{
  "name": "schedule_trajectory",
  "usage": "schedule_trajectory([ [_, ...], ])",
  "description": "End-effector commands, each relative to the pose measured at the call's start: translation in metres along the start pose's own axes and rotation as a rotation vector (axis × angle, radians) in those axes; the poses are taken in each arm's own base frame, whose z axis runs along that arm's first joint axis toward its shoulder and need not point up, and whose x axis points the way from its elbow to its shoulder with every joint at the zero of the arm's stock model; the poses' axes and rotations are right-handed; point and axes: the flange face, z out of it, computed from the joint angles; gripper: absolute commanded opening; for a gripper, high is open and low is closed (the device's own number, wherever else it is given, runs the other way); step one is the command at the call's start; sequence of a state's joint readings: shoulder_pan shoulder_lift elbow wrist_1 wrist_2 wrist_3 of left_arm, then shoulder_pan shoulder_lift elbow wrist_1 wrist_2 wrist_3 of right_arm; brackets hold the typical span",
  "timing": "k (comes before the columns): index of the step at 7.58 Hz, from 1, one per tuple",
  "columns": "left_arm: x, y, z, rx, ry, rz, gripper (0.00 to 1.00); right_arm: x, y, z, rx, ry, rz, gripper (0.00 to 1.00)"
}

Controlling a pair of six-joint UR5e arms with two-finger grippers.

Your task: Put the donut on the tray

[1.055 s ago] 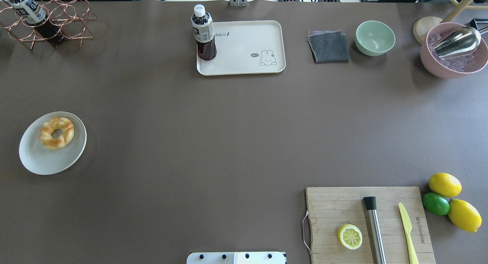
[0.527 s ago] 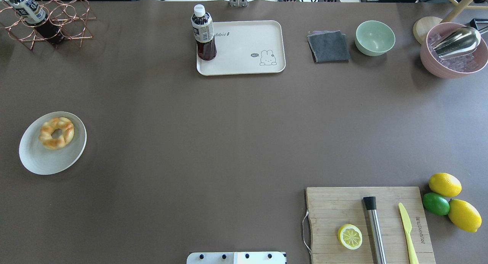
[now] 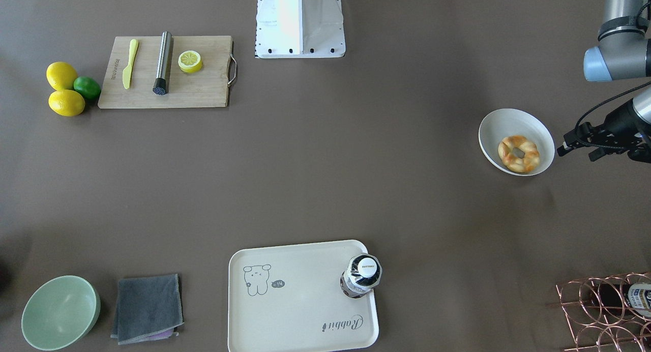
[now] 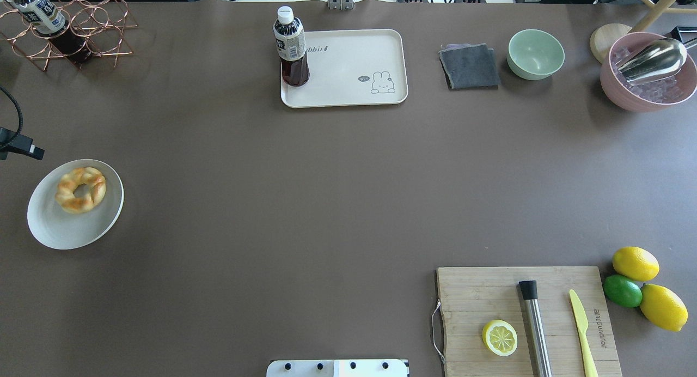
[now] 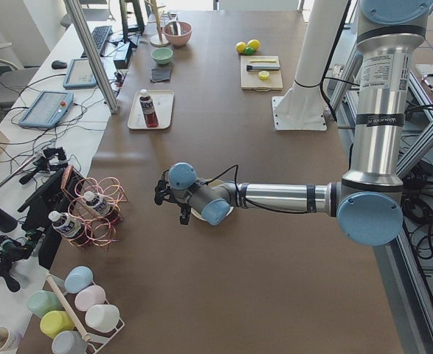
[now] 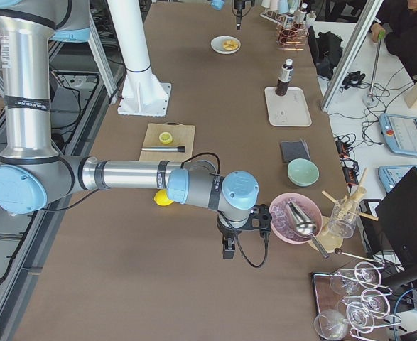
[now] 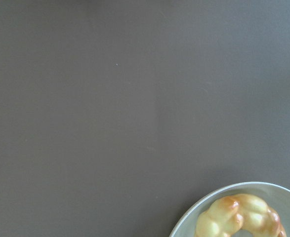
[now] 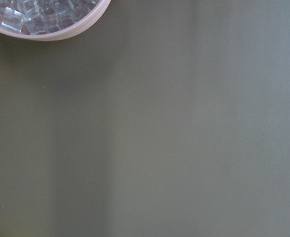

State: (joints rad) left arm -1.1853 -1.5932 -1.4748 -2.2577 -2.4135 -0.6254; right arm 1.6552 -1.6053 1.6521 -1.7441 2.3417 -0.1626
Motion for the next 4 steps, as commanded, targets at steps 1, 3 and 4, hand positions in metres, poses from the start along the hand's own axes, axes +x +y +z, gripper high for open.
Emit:
schedule_trajectory([
  [1, 0.012, 0.014, 0.037, 0.012, -0.022, 0.017, 0.98, 0.001, 0.001, 0.001, -0.003, -0.001, 0.003, 1.0],
  [3, -0.001, 0.021, 0.05, 0.008, -0.015, 0.029, 0.97, 0.0, 0.0, 0.0, -0.001, -0.001, 0.001, 1.0],
  [4, -0.002, 0.021, 0.05, 0.008, -0.015, 0.03, 0.97, 0.0, -0.002, 0.0, 0.0, 0.001, 0.0, 1.0],
])
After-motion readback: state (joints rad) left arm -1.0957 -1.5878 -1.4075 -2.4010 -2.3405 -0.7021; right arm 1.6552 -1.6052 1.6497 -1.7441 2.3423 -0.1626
